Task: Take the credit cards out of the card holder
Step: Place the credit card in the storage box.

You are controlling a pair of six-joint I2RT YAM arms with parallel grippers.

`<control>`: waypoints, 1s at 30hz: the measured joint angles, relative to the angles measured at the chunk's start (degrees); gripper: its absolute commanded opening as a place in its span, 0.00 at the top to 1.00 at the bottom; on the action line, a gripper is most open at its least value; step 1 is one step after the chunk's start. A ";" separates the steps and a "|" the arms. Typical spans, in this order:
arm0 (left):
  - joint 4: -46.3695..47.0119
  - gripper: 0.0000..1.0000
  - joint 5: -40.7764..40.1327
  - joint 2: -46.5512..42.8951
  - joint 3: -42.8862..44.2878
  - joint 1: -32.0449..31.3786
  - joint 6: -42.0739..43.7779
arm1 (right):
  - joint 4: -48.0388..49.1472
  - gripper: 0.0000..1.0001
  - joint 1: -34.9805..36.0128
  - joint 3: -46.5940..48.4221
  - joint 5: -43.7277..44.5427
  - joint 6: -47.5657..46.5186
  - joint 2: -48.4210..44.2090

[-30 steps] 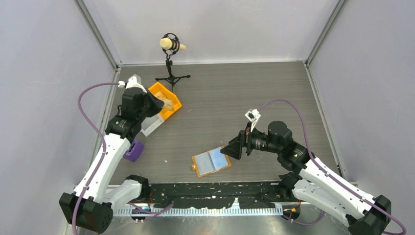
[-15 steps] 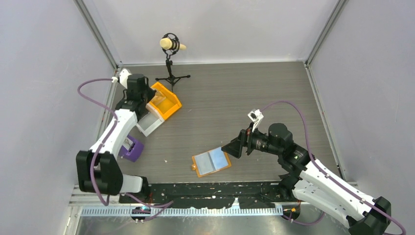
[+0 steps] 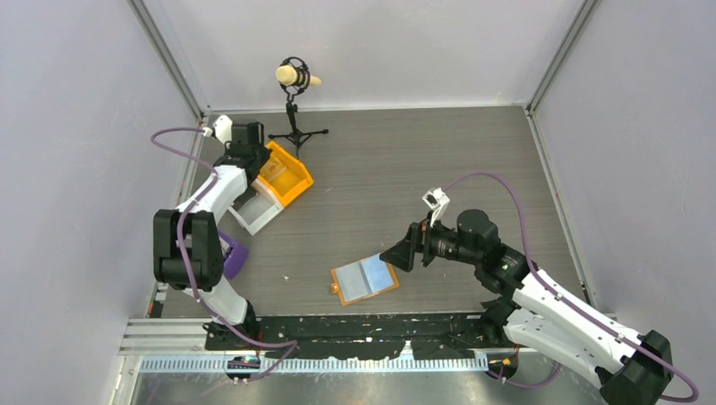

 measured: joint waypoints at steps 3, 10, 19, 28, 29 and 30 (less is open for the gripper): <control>0.15 1.00 -0.55 1.46 0.00 0.00 -0.02 | 0.00 0.05 0.00 0.31 -0.04 -0.63 1.55; 3.82 1.00 -1.33 4.33 -0.15 0.02 0.70 | -0.35 0.05 0.00 0.76 -0.07 -1.62 3.21; 7.19 1.00 -1.68 8.44 -0.15 0.00 3.50 | -0.83 0.05 -0.17 1.31 0.04 -2.49 3.98; 7.82 0.80 -1.90 10.32 0.94 0.02 4.13 | -1.77 0.05 -0.52 3.17 0.48 -4.31 4.61; 7.76 0.79 -1.90 10.49 1.05 0.02 4.42 | -1.81 0.05 -0.55 3.21 0.48 -4.44 4.83; 7.65 0.78 -1.90 10.54 1.11 0.02 4.61 | -1.90 0.05 -0.55 3.26 0.48 -4.50 5.05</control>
